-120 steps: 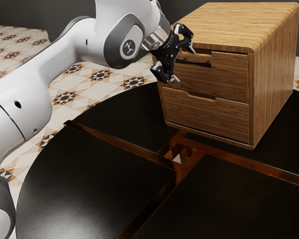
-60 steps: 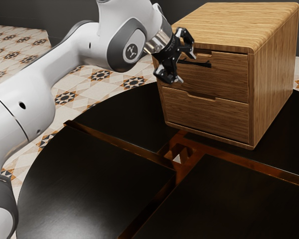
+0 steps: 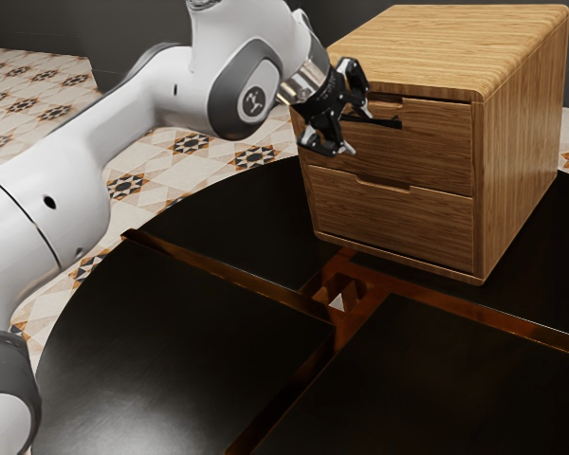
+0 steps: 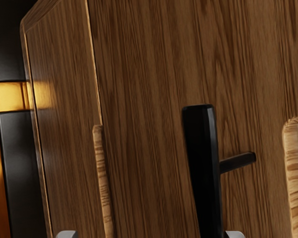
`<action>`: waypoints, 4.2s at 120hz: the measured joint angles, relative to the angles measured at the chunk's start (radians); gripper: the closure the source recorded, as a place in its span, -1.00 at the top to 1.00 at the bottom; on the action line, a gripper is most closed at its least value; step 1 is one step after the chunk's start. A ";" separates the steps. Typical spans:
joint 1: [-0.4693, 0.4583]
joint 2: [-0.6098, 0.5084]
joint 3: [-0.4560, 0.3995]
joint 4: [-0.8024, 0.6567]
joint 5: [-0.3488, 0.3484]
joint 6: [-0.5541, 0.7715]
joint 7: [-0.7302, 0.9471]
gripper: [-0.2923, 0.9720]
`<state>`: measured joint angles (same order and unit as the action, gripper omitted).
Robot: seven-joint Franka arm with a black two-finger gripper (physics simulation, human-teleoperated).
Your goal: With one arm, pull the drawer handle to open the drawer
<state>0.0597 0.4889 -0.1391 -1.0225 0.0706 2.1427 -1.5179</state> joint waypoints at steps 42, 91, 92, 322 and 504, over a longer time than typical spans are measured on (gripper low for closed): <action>-0.001 0.012 0.000 -0.001 0.000 0.036 -0.001 -0.04; -0.003 -0.006 0.003 -0.018 -0.002 0.043 -0.004 -0.58; -0.004 -0.009 0.004 -0.022 -0.002 0.043 -0.004 -0.58; 0.010 -0.715 0.027 -0.866 -0.040 0.069 -0.008 -0.71; -0.409 -0.651 0.024 -0.276 -0.008 -0.411 -0.011 0.49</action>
<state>-0.3497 -0.1625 -0.1155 -1.2984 0.0630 1.7321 -1.5289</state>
